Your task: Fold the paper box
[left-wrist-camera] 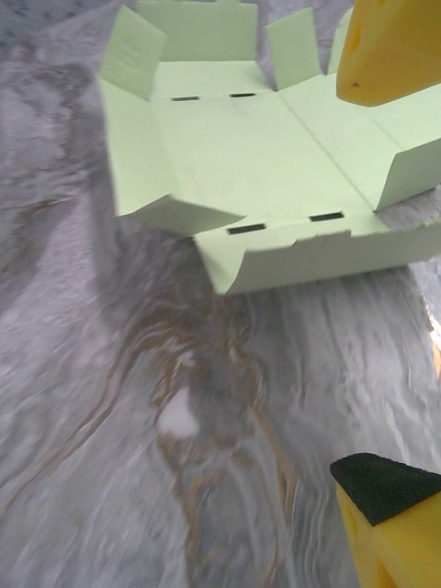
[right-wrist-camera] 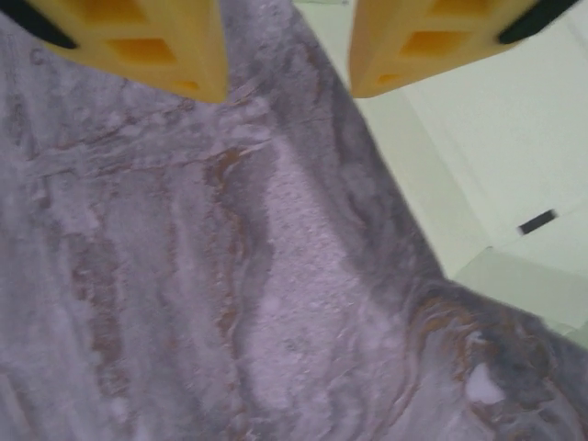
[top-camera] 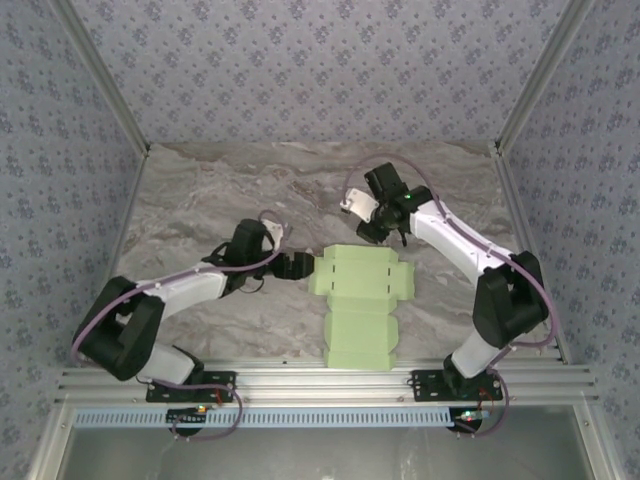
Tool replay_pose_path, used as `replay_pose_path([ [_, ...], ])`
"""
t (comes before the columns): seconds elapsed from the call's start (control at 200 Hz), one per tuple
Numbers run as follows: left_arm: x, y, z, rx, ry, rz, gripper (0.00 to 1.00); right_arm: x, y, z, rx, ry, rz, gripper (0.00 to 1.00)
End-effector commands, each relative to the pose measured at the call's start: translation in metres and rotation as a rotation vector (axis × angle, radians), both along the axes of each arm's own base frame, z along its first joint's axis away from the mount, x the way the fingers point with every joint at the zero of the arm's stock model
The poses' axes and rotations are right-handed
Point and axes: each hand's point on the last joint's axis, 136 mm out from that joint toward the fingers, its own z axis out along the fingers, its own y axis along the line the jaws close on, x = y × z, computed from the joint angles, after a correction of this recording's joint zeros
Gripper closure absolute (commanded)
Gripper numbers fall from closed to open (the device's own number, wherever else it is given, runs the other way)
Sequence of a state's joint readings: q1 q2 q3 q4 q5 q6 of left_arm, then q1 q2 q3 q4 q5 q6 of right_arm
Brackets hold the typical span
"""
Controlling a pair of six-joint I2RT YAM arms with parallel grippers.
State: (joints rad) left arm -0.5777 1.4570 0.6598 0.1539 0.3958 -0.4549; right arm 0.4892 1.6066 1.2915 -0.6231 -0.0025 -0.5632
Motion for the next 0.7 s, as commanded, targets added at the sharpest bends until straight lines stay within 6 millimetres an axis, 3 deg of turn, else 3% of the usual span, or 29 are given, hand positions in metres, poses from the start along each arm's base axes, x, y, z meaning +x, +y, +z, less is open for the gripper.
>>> replay_pose_path([
  [0.0, 0.003, -0.011, -0.009, 0.041, 0.045, 0.006, 0.01, 0.024, -0.013, 0.027, 0.073, -0.165, -0.194, 0.5],
  [0.08, 0.006, -0.019, -0.02, 0.127, 0.033, 0.006, 0.02, 0.035, -0.034, 0.042, 0.029, -0.276, -0.318, 0.4],
  [0.105, 0.008, -0.02, -0.024, 0.16, 0.03, 0.002, 0.07, 0.037, -0.038, 0.049, 0.037, -0.304, -0.352, 0.39],
  [0.14, 0.009, -0.021, -0.031, 0.202, 0.039, -0.006, 0.17, 0.034, -0.045, 0.044, 0.048, -0.31, -0.383, 0.37],
  [0.165, 0.011, -0.023, -0.033, 0.215, 0.046, -0.01, 0.28, 0.033, -0.046, 0.046, 0.073, -0.316, -0.398, 0.05],
  [0.18, 0.012, -0.023, -0.036, 0.22, 0.053, -0.012, 0.35, 0.034, -0.048, 0.05, 0.098, -0.327, -0.413, 0.01],
  [0.22, 0.014, -0.024, -0.04, 0.226, 0.057, -0.014, 0.48, 0.034, -0.051, 0.055, 0.163, -0.333, -0.442, 0.0],
  [0.295, 0.017, -0.024, -0.044, 0.215, 0.04, -0.003, 0.59, 0.033, -0.057, 0.062, 0.31, -0.298, -0.504, 0.0],
  [0.39, 0.023, -0.016, -0.044, 0.237, 0.012, 0.032, 0.81, 0.039, -0.075, 0.069, 0.528, -0.233, -0.68, 0.0],
  [0.445, 0.027, -0.013, -0.038, 0.241, -0.012, 0.043, 0.93, 0.039, -0.09, 0.063, 0.608, -0.146, -0.837, 0.0],
  [0.505, 0.034, -0.009, -0.029, 0.241, -0.057, 0.071, 0.97, 0.036, -0.098, 0.054, 0.64, -0.006, -0.938, 0.0],
  [0.565, 0.042, -0.004, -0.019, 0.244, -0.112, 0.101, 0.99, 0.035, -0.088, 0.052, 0.678, 0.149, -0.923, 0.0],
  [0.62, 0.051, 0.003, -0.006, 0.25, -0.162, 0.148, 1.0, 0.037, -0.09, 0.047, 0.692, 0.25, -1.013, 0.0],
  [0.695, 0.064, 0.013, 0.012, 0.224, -0.234, 0.22, 1.0, 0.036, -0.076, 0.047, 0.754, 0.356, -1.09, 0.0],
])
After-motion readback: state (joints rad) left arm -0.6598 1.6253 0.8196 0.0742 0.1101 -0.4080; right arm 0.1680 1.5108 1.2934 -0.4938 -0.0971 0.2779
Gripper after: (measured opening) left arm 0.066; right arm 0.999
